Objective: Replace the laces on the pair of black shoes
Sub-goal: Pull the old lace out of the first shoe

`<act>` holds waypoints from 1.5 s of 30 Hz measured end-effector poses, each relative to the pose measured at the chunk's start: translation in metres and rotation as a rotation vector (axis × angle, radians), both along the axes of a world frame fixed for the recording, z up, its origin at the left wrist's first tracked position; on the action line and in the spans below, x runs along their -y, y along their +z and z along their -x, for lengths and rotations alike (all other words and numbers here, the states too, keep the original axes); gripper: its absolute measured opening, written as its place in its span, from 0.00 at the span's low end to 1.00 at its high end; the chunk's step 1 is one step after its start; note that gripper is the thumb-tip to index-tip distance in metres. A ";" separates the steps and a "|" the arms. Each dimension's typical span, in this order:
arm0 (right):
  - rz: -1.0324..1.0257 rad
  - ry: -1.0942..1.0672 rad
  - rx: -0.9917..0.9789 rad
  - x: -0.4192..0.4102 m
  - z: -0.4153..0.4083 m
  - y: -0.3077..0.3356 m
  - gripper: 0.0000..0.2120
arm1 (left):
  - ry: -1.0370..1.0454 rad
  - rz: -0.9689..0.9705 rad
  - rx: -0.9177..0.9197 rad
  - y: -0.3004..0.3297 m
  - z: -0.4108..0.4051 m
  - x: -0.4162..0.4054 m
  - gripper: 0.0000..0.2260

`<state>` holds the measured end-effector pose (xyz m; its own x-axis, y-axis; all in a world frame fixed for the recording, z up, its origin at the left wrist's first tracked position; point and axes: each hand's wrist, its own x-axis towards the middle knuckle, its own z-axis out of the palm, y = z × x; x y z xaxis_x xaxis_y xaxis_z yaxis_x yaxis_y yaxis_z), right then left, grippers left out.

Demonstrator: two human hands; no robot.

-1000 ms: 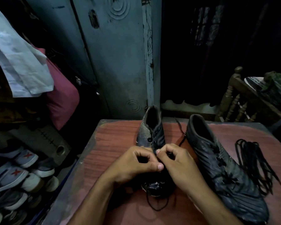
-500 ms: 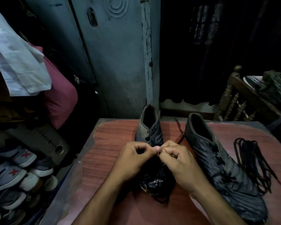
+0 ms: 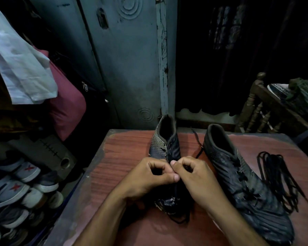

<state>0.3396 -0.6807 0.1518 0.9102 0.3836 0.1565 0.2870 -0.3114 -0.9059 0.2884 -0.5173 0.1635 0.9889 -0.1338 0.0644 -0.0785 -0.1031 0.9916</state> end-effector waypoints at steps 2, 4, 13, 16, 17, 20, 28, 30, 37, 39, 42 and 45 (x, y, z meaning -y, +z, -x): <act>0.004 -0.021 -0.003 0.000 0.000 0.001 0.17 | -0.026 0.003 -0.005 0.001 0.001 0.000 0.08; -0.010 -0.055 -0.027 0.000 0.001 0.002 0.18 | 0.006 0.039 0.000 0.002 0.002 0.002 0.08; -0.022 -0.134 -0.012 0.002 0.001 0.009 0.12 | 0.644 -0.248 0.152 -0.024 -0.019 -0.008 0.11; -0.033 -0.182 0.006 0.001 0.001 0.005 0.13 | 0.665 -0.463 0.257 -0.025 -0.019 -0.001 0.10; -0.038 -0.191 0.012 0.000 0.001 0.003 0.13 | 0.673 -0.503 0.273 -0.025 -0.020 0.000 0.10; -0.056 -0.208 -0.001 0.001 0.000 0.001 0.14 | 0.695 -0.533 0.268 -0.025 -0.023 0.000 0.10; -0.118 -0.240 -0.031 0.000 -0.001 -0.001 0.12 | 0.668 -0.493 0.272 -0.025 -0.022 0.000 0.11; -0.074 -0.221 0.001 0.001 0.000 0.000 0.12 | 0.687 -0.513 0.264 -0.026 -0.022 0.001 0.12; 0.018 -0.172 0.122 0.002 0.002 0.002 0.13 | 0.498 -0.595 0.159 -0.021 -0.024 -0.009 0.25; -0.001 -0.176 0.107 0.002 0.003 0.002 0.14 | 0.534 -0.585 0.187 -0.021 -0.024 -0.008 0.20; -0.027 -0.185 0.097 0.001 0.003 0.001 0.15 | 0.622 -0.531 0.211 -0.022 -0.025 -0.008 0.16; -0.075 -0.199 0.082 0.000 0.001 0.000 0.14 | 0.669 -0.411 0.190 -0.023 -0.026 -0.007 0.15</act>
